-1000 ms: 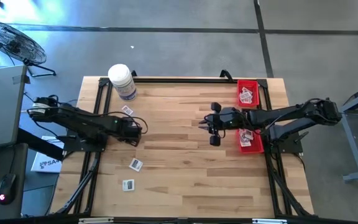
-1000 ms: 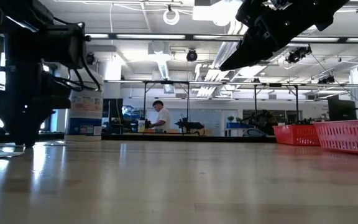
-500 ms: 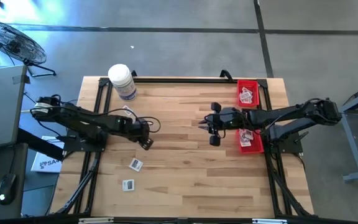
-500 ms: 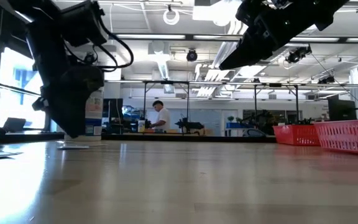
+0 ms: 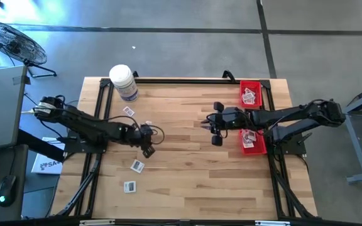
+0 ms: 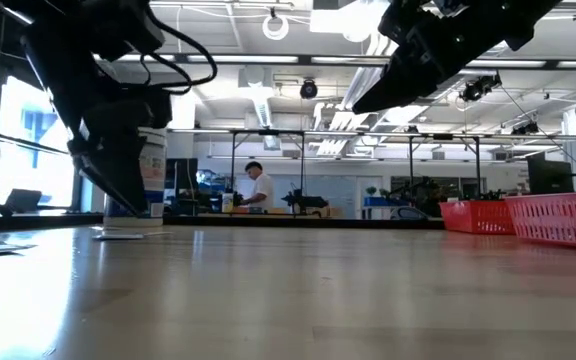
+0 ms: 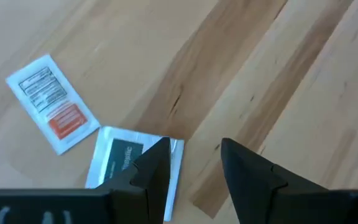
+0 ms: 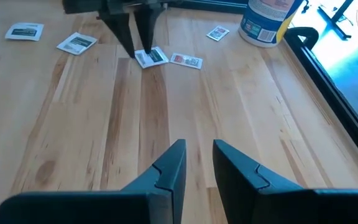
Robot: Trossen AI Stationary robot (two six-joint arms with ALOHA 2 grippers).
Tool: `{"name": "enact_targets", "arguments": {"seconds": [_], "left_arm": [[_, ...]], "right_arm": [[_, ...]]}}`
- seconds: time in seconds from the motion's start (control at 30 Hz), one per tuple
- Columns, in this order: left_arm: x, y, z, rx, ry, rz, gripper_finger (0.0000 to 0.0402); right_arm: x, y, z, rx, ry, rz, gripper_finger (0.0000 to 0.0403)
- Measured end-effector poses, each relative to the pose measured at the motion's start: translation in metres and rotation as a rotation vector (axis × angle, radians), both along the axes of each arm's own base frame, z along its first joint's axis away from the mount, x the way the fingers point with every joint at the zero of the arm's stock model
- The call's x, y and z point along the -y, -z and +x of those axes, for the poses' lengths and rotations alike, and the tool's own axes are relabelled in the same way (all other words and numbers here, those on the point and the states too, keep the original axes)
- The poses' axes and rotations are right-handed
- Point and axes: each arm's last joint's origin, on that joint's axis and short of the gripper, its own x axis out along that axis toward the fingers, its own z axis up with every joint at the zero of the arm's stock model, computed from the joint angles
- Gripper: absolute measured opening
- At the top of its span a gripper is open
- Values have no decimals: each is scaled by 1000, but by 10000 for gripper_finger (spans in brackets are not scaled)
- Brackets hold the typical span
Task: Pick & Place First Aid Supplies
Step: Put the towelette pack into the bottom basket
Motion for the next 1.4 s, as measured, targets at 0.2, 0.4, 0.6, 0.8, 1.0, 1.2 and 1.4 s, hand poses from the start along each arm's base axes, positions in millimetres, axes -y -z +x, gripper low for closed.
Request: {"name": "enact_targets", "arguments": {"seconds": [0.2,0.4,0.6,0.8,1.0,1.2,1.4], "left_arm": [[6,8,2,-34,41,68,140],[7,27,4,-122,98,94,140],[6,36,0,-100,79,88,140],[6,39,-1,-84,109,104,118],[6,39,0,-85,195,157,66],[6,38,4,-62,273,219,25],[6,36,9,-17,304,260,8]], "right_arm": [[1,-1,0,9,9,8,73],[1,0,0,8,6,19,73],[1,0,0,3,8,23,73],[1,0,0,3,7,21,73],[1,0,0,2,6,19,73],[0,1,1,2,-2,23,73],[-2,16,18,19,-103,70,73]]}}
